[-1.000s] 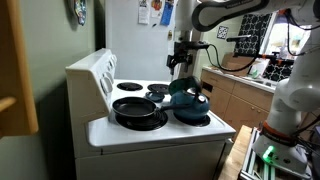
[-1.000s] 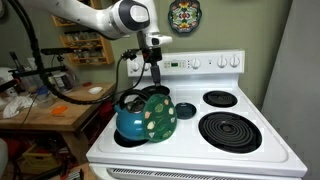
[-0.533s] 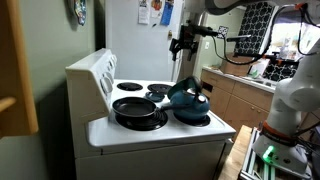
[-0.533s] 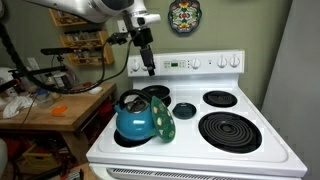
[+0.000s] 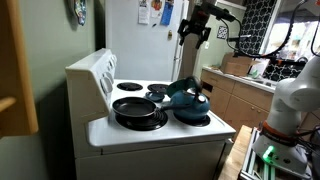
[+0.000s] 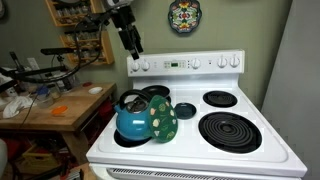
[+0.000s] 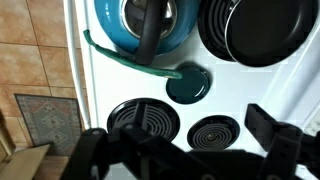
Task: Use the green pot holder to move the blue kettle to the left
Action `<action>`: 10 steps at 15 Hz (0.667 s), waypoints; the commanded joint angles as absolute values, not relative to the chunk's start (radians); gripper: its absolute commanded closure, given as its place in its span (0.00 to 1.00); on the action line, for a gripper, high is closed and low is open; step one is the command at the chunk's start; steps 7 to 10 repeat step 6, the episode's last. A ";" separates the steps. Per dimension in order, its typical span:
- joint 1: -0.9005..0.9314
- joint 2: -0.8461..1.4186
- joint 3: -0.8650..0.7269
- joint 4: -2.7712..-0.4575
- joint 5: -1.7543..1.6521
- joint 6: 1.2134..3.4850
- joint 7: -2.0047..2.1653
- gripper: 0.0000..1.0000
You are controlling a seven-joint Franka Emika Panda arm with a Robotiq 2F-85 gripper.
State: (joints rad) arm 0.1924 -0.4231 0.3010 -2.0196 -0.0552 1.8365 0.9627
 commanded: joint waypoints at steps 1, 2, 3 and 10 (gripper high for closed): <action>0.173 -0.437 0.316 -2.020 -0.046 1.835 0.957 0.00; 0.173 -0.446 0.316 -2.024 -0.046 1.835 0.956 0.00; 0.172 -0.450 0.317 -2.026 -0.045 1.835 0.956 0.00; 0.171 -0.451 0.316 -2.032 -0.045 1.836 0.957 0.00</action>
